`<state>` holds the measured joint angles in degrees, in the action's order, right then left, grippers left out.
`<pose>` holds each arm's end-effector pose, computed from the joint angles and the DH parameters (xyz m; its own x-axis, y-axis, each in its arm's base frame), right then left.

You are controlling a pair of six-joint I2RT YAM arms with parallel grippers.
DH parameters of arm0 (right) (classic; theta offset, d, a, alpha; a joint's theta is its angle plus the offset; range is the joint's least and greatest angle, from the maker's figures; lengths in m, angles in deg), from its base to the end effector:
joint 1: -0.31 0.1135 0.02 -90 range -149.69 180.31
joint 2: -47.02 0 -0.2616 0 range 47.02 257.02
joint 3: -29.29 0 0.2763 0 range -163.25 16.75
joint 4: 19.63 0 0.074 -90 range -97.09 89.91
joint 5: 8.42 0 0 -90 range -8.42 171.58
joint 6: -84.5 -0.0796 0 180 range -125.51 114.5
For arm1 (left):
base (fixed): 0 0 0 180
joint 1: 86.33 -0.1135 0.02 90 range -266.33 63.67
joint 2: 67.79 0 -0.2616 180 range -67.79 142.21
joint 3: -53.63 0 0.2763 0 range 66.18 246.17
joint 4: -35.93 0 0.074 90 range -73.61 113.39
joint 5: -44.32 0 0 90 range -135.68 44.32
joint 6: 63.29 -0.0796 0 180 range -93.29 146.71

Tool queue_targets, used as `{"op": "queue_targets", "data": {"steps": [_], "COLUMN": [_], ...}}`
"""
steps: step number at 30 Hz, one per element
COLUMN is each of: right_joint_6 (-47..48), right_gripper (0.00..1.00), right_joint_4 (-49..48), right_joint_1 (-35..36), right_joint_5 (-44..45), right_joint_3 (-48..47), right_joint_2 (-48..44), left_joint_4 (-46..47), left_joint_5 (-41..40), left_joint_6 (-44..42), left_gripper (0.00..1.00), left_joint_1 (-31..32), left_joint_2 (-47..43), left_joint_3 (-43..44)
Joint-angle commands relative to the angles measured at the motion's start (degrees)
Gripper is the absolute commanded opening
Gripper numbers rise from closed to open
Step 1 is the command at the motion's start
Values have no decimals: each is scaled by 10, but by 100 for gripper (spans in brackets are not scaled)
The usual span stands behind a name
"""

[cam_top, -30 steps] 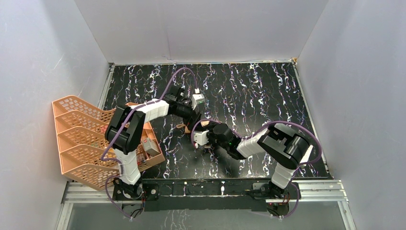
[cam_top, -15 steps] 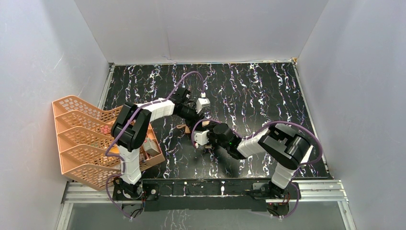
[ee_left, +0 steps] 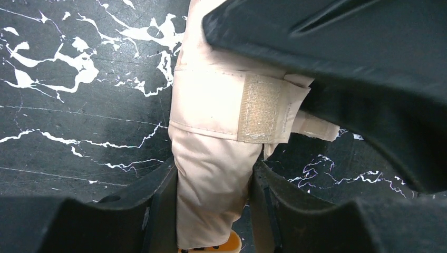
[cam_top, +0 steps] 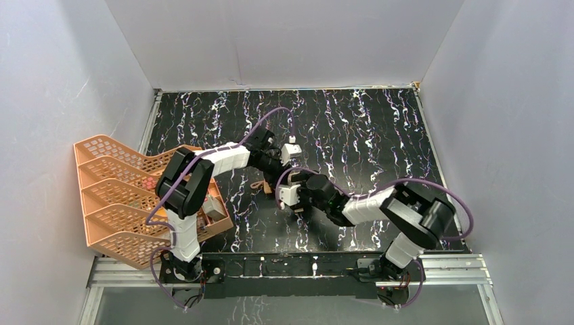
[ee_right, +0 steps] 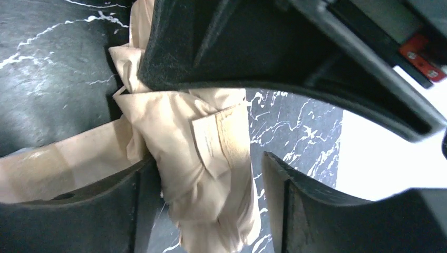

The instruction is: Put away the umbrella

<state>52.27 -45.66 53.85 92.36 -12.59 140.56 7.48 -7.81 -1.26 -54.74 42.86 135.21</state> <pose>0.2169 0.2684 0.0921 0.4465 -0.7941 -0.4124 -0.5854 0.0894 -0.8058 0.3383 -0.2654 0.1086 -0.3090 0.6247 -0.7172 0.9502 0.2341 -0.2055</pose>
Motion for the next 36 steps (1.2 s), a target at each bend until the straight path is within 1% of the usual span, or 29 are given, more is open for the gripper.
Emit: {"op": "queue_targets", "data": {"steps": [1, 4, 8, 10, 11, 12, 14, 16, 18, 20, 23, 25, 28, 31, 34, 36], "right_joint_6": [-77, -140, -277, -364, -412, -484, -580, -694, -813, -919, -1022, -1088, -1166, -1257, -1340, -1368], "right_gripper": [80, 85, 85, 84, 84, 83, 82, 79, 75, 74, 74, 74, 74, 74, 73, 73], "right_joint_4": [91, 129, 184, 190, 191, 194, 217, 282, 367, 464, 524, 528, 499, 478, 432, 404], "right_joint_1": [2, 1, 1, 1, 1, 1, 1, 0, 1, 0, 0, 0, -1, -3, -4, -6], "right_joint_5": [-21, -19, -34, -26, -5, 27, 83, 134, 169, 171, 139, 115, 88, 79, 76, 78], "right_joint_3": [21, 22, 20, 30, 38, 46, 58, 52, 31, 5, -18, -14, 3, 20, 47, 61], "right_joint_2": [-76, -153, -268, -328, -355, -381, -428, -448, -451, -439, -410, -393, -368, -346, -332, -327], "left_joint_4": [-38, -32, -22, -15, -10, -3, 8, 16, 21, 19, 20, 19, 21, 23, 15, 15], "left_joint_5": [-121, -151, -200, -219, -231, -243, -258, -267, -284, -292, -304, -321, -333, -350, -359, -370], "left_joint_6": [13, 26, 47, 52, 54, 57, 66, 76, 89, 102, 132, 163, 208, 259, 316, 341], "left_gripper": [2, 1, 2, 1, 0, 0, 0, 0, 0, 0, 0, 0, 0, 0, 0, 0], "left_joint_1": [4, 11, 20, 27, 31, 35, 41, 46, 52, 59, 69, 75, 88, 97, 102, 107], "left_joint_2": [0, -6, -16, -26, -31, -37, -50, -61, -69, -75, -84, -86, -97, -107, -106, -108], "left_joint_3": [-29, -34, -48, -59, -66, -74, -88, -99, -109, -115, -126, -128, -136, -140, -139, -146]}}
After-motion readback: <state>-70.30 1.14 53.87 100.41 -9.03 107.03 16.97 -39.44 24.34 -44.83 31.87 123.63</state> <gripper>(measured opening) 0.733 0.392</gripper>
